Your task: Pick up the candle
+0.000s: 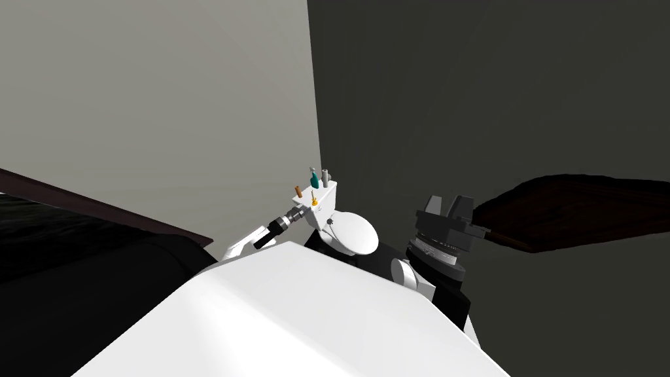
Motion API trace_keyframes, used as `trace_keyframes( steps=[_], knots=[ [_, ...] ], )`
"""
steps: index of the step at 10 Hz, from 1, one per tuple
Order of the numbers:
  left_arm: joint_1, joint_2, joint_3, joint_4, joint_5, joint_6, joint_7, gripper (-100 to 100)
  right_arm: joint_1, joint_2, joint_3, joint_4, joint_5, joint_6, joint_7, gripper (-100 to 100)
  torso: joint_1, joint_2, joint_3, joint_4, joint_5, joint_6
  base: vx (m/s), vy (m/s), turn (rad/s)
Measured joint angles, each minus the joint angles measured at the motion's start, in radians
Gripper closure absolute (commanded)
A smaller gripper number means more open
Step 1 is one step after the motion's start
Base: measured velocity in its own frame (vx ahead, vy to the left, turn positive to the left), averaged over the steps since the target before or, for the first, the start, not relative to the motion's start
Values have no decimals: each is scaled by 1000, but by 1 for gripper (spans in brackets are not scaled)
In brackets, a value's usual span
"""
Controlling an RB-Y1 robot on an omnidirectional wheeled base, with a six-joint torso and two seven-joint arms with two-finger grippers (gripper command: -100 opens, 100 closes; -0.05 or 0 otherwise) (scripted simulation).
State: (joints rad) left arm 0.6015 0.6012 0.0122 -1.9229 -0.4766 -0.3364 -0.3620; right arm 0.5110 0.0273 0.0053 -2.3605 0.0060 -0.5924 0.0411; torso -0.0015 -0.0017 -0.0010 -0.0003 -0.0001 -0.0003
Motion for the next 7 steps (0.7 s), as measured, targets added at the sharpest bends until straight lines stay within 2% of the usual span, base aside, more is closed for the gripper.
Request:
trace_keyframes(
  steps=[4,7],
  knots=[
    [-11,39,-1,-51,-52,3,-63,-100,0,0,0,0,0,0,0,0,-1,0,0,0,0,0,20,-11,-20],
    [-38,51,11,-84,-52,8,-86,-100,0,0,0,0,0,0,0,0,0,1,0,0,0,0,0,0,-1]
  ],
)
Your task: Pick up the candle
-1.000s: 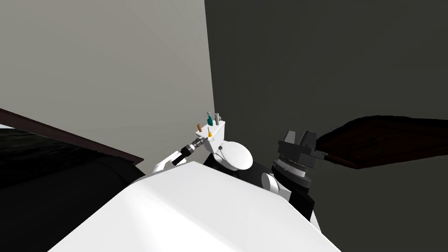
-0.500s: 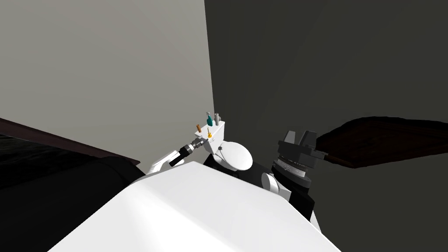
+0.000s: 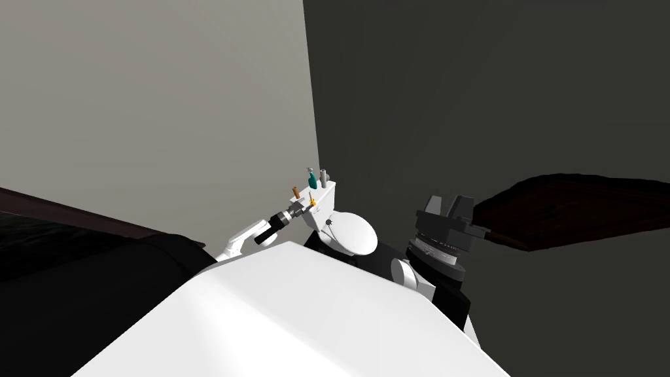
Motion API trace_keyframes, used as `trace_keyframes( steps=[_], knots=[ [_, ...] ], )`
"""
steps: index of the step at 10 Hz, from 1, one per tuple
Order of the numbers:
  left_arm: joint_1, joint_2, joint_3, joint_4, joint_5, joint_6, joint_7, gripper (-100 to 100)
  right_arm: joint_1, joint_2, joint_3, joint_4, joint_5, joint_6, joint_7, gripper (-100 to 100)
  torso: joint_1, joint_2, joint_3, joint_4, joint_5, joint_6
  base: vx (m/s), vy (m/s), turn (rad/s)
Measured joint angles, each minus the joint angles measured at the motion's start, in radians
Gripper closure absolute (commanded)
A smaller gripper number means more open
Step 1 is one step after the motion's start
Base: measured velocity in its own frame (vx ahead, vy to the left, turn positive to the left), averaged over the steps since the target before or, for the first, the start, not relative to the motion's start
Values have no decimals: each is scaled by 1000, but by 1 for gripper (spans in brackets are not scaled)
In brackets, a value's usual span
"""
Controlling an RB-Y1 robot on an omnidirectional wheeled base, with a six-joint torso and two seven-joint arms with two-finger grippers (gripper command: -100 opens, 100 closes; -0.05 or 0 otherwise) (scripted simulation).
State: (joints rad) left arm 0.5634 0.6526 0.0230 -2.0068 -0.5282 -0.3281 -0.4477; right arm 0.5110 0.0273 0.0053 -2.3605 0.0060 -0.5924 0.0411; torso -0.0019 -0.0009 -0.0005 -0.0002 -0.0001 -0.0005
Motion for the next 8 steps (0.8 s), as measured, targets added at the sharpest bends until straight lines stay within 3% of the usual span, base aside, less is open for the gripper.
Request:
trace_keyframes(
  steps=[7,8],
  knots=[
    [-5,1,-1,2,0,0,0,-100,0,0,0,0,0,0,0,0,0,0,0,0,0,0,0,-1,3],
    [-5,1,-1,2,0,0,0,-100,0,0,0,0,0,0,0,0,0,0,0,0,0,0,-98,-23,101]
  ],
)
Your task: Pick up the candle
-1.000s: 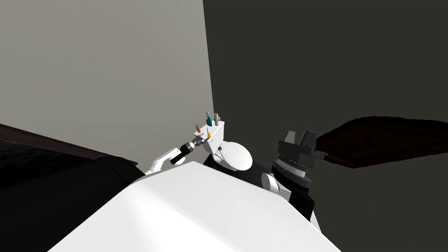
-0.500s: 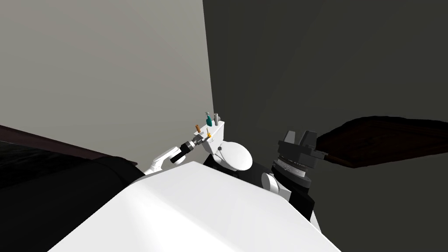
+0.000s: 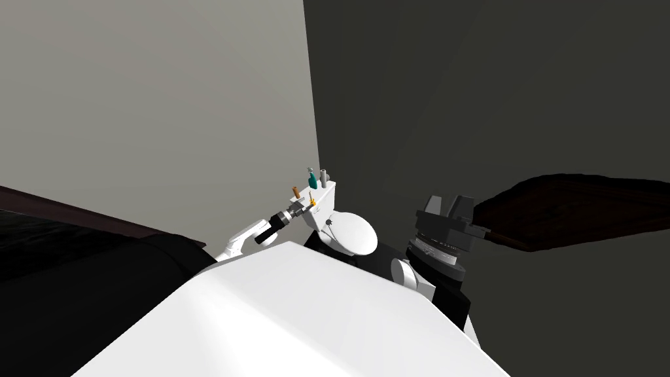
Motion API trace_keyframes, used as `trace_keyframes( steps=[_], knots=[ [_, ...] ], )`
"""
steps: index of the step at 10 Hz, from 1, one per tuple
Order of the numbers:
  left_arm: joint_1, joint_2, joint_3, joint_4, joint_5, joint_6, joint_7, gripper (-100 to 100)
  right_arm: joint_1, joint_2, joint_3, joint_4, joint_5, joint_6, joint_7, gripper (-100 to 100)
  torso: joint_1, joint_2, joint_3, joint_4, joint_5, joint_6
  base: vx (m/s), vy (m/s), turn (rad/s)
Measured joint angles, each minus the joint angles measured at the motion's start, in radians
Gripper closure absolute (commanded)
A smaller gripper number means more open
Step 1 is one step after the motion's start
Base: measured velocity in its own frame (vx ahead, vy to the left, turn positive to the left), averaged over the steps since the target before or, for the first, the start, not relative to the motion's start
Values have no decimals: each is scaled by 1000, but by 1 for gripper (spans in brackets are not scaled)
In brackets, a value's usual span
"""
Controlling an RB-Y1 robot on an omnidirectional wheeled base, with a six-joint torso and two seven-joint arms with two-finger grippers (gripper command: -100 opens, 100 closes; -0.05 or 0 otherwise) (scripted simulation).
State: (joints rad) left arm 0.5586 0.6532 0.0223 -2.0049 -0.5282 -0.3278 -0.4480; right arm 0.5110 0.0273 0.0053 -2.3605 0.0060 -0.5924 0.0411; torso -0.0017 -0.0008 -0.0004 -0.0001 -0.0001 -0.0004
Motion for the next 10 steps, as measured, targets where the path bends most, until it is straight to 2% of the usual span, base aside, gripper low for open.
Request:
trace_keyframes(
  steps=[4,6,8,10],
  knots=[
    [-74,-41,-41,31,34,63,28,-100,0,0,0,0,0,0,0,0,-5,14,8,3,-1,0,-191,-67,107],
    [-105,-62,-53,64,58,91,42,-100,0,0,0,0,0,0,0,0,-7,9,5,2,-1,0,-85,-104,70],
    [-123,-81,-66,93,79,125,41,-100,0,0,0,0,0,0,0,0,-8,0,1,0,-2,0,76,-93,27],
    [-108,-86,-42,92,72,136,22,-100,0,0,0,0,0,0,0,0,-5,-10,-6,-2,-1,0,183,-36,-8]
  ],
)
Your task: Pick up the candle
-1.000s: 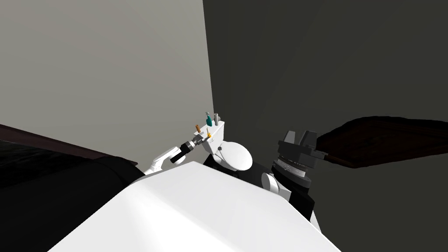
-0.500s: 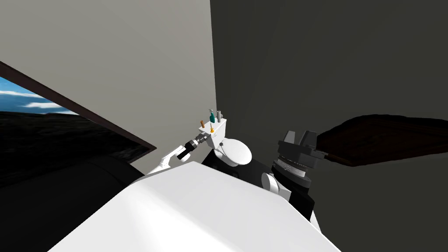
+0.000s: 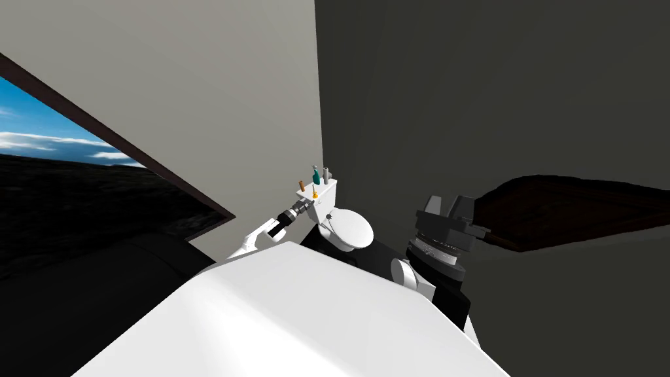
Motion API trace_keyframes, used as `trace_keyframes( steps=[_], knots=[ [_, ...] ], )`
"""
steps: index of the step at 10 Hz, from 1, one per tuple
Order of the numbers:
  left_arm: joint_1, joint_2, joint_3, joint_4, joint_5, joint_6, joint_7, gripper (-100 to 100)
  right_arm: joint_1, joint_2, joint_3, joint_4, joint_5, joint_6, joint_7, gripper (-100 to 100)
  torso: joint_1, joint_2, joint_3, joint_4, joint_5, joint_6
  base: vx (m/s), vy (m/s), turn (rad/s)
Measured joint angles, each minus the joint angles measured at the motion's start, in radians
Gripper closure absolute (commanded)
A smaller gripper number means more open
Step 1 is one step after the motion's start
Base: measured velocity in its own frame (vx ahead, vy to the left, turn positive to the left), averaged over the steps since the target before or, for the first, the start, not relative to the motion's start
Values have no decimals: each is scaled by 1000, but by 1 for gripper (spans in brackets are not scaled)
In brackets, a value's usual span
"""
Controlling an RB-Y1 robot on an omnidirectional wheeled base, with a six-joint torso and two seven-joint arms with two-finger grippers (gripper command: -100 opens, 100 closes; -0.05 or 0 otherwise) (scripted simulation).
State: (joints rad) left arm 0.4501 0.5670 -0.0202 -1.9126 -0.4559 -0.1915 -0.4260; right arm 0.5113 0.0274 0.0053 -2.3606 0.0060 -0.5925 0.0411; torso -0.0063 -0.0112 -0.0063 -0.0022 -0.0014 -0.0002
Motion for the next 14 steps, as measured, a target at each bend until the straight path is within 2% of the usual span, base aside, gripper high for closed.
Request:
trace_keyframes(
  steps=[3,6,14],
  knots=[
    [23,17,56,-14,-25,-16,-14,-100,0,0,0,0,0,0,0,0,4,-2,-1,0,1,0,148,-10,-18],
    [46,32,106,-25,-46,-44,-23,-100,0,0,0,0,0,0,0,0,4,9,5,2,1,0,-3,1,-3],
    [49,34,113,-27,-49,-48,-24,-100,0,0,0,0,0,0,0,0,3,10,6,2,1,0,-1,-2,7]
  ],
)
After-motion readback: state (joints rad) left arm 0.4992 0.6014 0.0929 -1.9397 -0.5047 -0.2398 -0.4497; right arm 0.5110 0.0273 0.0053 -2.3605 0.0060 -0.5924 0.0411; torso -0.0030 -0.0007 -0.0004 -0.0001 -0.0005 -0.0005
